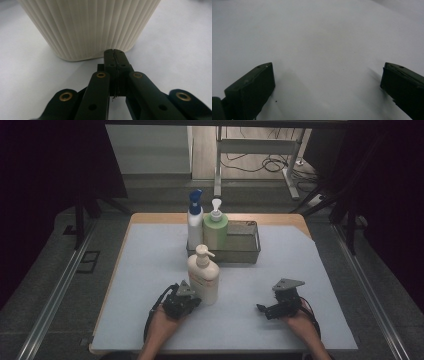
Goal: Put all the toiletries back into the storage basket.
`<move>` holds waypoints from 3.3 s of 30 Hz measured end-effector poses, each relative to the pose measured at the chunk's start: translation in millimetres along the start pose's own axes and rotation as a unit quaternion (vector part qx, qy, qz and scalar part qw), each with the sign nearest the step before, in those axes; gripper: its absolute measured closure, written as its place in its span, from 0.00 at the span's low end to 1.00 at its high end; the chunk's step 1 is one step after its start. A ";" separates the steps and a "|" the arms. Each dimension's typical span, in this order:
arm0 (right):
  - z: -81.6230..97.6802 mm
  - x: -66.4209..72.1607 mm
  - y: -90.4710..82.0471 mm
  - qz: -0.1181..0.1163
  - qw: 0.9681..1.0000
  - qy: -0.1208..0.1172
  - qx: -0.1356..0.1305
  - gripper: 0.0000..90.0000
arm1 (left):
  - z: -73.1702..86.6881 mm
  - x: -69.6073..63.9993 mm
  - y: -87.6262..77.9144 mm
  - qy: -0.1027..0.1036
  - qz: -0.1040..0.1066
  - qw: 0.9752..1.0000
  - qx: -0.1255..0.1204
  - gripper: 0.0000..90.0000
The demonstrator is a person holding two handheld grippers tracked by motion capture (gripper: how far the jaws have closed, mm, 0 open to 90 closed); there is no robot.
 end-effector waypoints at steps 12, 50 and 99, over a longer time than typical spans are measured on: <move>-0.4 0.1 -0.7 -0.002 1.000 0.005 0.001 0.00 | 10.0 10.5 -21.5 -0.004 -0.023 1.000 -0.015 0.73; -75.1 46.3 -31.2 -0.064 0.995 -0.033 -0.071 0.00 | 49.9 29.7 -32.1 -0.042 -0.085 0.995 -0.015 0.14; -175.6 108.5 11.0 -0.090 0.990 -0.063 -0.088 0.10 | 50.1 30.0 -32.0 -0.040 -0.086 0.995 -0.015 0.14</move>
Point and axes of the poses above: each handheld gripper's, and its own axes: y roughly forward along the jaws, z roughly out of its underside, x roughly to its left, the point moved 8 cm from there along y, roughly forward along the jaws, and after that the axes turned 5 degrees about -y, right-handed, at the moved point
